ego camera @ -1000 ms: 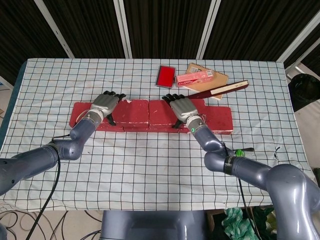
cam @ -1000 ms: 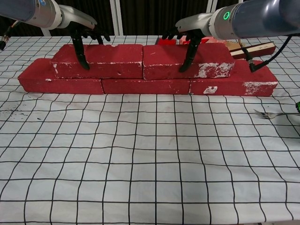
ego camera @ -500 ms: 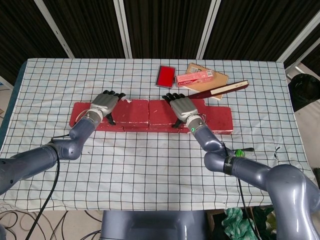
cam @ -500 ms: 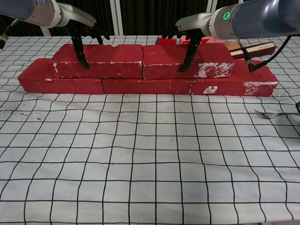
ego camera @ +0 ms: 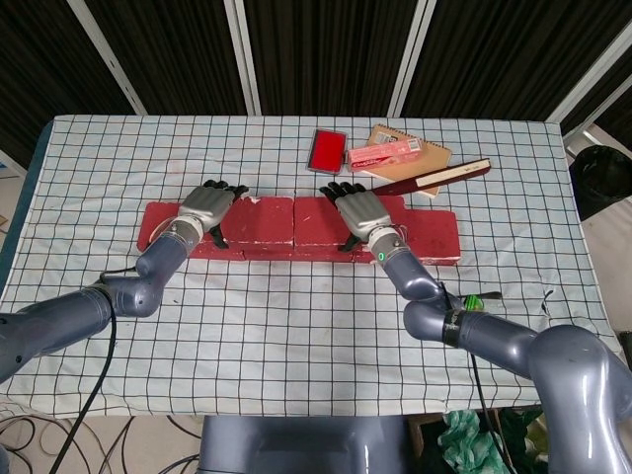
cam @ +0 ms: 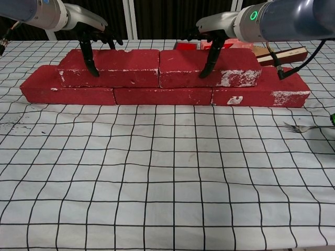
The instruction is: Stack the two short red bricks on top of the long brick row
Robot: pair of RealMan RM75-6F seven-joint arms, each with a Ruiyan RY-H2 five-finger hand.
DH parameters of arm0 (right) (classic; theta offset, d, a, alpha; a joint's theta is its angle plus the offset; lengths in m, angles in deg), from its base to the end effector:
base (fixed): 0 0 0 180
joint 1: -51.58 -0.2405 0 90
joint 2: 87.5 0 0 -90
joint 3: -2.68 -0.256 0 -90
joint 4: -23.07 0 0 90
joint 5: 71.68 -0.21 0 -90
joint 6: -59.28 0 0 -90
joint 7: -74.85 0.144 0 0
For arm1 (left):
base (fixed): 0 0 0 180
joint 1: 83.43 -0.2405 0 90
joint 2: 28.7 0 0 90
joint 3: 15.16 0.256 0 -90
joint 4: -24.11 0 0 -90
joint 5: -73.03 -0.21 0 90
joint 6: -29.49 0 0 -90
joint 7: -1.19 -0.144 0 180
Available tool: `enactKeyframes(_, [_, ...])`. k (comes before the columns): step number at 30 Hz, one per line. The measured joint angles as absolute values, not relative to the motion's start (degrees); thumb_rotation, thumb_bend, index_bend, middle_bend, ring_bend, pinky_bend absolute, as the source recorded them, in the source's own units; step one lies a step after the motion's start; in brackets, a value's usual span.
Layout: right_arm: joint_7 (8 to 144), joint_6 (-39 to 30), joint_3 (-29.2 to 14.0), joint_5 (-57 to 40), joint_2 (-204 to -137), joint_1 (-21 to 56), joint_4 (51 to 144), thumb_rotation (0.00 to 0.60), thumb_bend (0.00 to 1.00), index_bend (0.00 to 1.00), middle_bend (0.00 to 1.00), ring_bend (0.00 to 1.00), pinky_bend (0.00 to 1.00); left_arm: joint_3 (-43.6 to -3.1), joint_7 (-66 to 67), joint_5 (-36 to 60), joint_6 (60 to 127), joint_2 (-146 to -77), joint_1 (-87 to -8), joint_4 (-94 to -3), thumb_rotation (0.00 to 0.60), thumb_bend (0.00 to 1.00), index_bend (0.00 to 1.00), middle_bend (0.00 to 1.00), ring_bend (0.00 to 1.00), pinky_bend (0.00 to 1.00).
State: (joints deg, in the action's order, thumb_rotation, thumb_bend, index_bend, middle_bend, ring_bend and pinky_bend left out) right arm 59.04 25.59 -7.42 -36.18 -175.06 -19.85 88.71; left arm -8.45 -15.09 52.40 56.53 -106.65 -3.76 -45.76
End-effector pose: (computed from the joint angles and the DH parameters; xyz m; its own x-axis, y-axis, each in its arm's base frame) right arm -0.0584 -0.4678 -0.0013 0.4640 -0.3618 0.8086 -0.8733 -0.3401 0.3490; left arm -0.0981 0.4726 0.0396 0.5581 0.4838 0.6741 0.8266 -0.2527 -0.5029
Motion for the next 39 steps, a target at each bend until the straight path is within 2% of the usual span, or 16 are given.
enactKeyframes(26, [59.6,22.5,-9.3,-35.9,-171.5,-18.2,94.5,0.600,0.07,0.00,0.00,0.00,0.07,-9.8,-15.4,52.1,60.3,-103.3,-3.9,-50.9,0.600,0.00,0.05,0.11,0.00,0.00])
enactKeyframes(32, [60.6,20.3,-10.1,-35.0,-166.8,-16.1,99.1,0.600,0.07,0.00,0.00,0.00,0.07,-11.2,-15.0,48.8,63.3,-100.6,-5.1,-55.4,0.600,0.00,0.05,0.11,0.00,0.00])
enactKeyframes(39, [62.3,13.0,-10.2,-31.3,-155.0,-9.4,111.1,0.600,0.07,0.00,0.01,0.00,0.07,-12.3,-14.7,42.7,72.0,-94.6,-8.7,-66.3,0.600,0.00,0.05,0.11,0.00,0.00])
